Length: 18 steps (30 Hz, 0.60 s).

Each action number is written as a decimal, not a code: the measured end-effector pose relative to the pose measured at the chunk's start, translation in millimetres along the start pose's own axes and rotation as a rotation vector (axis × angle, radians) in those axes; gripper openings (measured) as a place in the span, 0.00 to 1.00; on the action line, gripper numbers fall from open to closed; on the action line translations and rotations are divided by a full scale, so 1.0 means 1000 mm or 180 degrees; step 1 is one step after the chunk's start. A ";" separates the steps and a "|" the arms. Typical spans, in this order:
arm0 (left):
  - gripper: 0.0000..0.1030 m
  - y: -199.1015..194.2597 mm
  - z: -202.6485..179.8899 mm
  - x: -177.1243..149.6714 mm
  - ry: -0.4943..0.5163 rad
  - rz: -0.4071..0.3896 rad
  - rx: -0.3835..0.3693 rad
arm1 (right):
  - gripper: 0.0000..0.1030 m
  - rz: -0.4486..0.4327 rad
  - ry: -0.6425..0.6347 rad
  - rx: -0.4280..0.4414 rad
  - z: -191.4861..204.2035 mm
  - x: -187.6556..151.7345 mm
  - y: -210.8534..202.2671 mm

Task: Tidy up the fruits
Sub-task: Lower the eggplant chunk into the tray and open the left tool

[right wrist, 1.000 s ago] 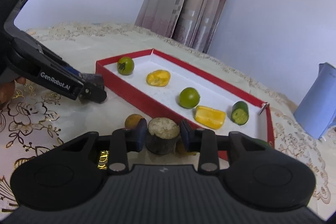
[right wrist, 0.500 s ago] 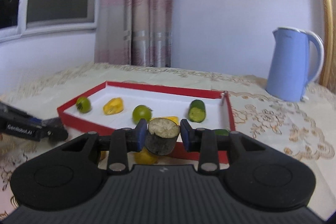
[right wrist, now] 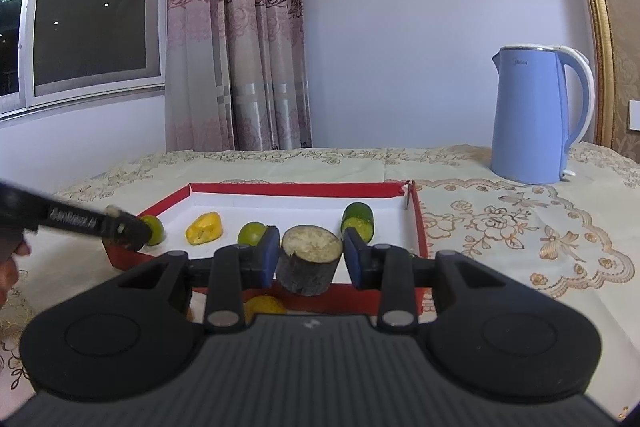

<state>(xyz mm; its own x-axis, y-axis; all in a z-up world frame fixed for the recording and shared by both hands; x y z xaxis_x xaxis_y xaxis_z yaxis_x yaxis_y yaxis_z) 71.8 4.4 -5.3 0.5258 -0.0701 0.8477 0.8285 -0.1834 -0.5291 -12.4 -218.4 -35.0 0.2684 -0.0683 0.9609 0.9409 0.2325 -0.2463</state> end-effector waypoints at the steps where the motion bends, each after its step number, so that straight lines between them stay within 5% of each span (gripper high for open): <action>1: 0.34 0.001 -0.002 0.003 -0.0003 -0.0022 -0.0003 | 0.32 0.0003 0.0005 -0.0006 0.000 0.000 0.000; 18: 0.32 0.052 -0.025 0.009 0.0207 0.0130 0.0120 | 0.32 0.0023 0.0066 0.0005 -0.002 0.001 0.000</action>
<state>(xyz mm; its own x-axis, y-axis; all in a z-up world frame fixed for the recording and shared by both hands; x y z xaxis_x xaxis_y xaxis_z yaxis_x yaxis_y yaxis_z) 114.9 -29.9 -24.0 0.5467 -0.1406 0.8255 0.8139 -0.1422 -0.5633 -11.4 -220.6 -34.7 0.2793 -0.0866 0.9563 0.9386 0.2346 -0.2528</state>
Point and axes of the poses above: each gripper's, at about its wrist camera, not at the fingertips, and y roughly the way its jaws point, z to its left, x to its top, the point moved 2 cm from there along y, roughly the way its jaws point, and after that the axes turned 7 degrees about x, right-handed, at the moved point
